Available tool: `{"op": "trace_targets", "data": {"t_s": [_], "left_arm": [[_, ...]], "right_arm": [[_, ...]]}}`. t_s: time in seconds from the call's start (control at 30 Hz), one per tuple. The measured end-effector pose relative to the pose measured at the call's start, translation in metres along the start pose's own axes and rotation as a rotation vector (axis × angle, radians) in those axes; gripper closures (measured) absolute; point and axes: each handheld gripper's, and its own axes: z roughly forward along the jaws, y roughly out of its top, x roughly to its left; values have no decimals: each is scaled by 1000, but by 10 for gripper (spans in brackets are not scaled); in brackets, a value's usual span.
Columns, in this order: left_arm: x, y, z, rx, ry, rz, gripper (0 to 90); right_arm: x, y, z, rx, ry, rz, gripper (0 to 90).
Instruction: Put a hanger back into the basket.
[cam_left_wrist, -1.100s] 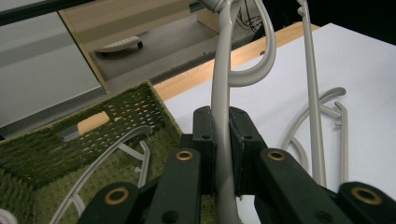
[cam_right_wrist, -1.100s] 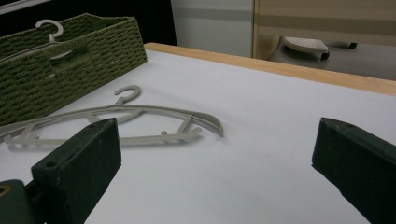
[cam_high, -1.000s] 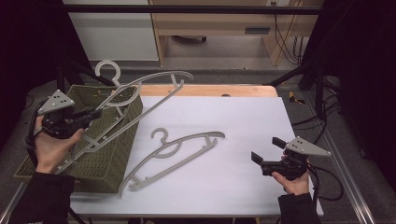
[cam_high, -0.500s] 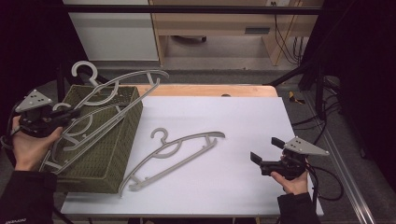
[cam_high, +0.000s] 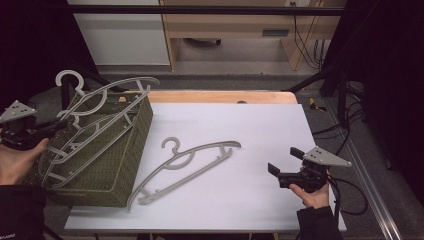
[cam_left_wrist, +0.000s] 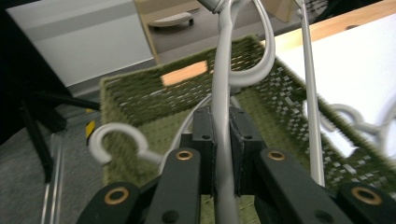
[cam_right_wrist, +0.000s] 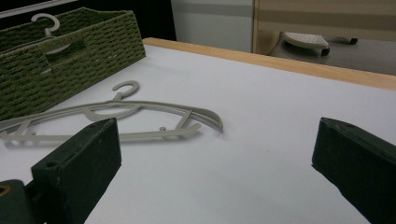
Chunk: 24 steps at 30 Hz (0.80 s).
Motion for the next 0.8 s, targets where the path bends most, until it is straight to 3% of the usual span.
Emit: {"op": "trace_targets", "data": {"t_s": [0.27, 0.8], "left_arm": [[18, -19, 0, 41, 30, -10, 824], [29, -33, -4, 77, 45, 23, 825]], "right_arm": [[1, 0, 1, 1, -3, 5, 15], [1, 0, 1, 1, -4, 5, 15]]}}
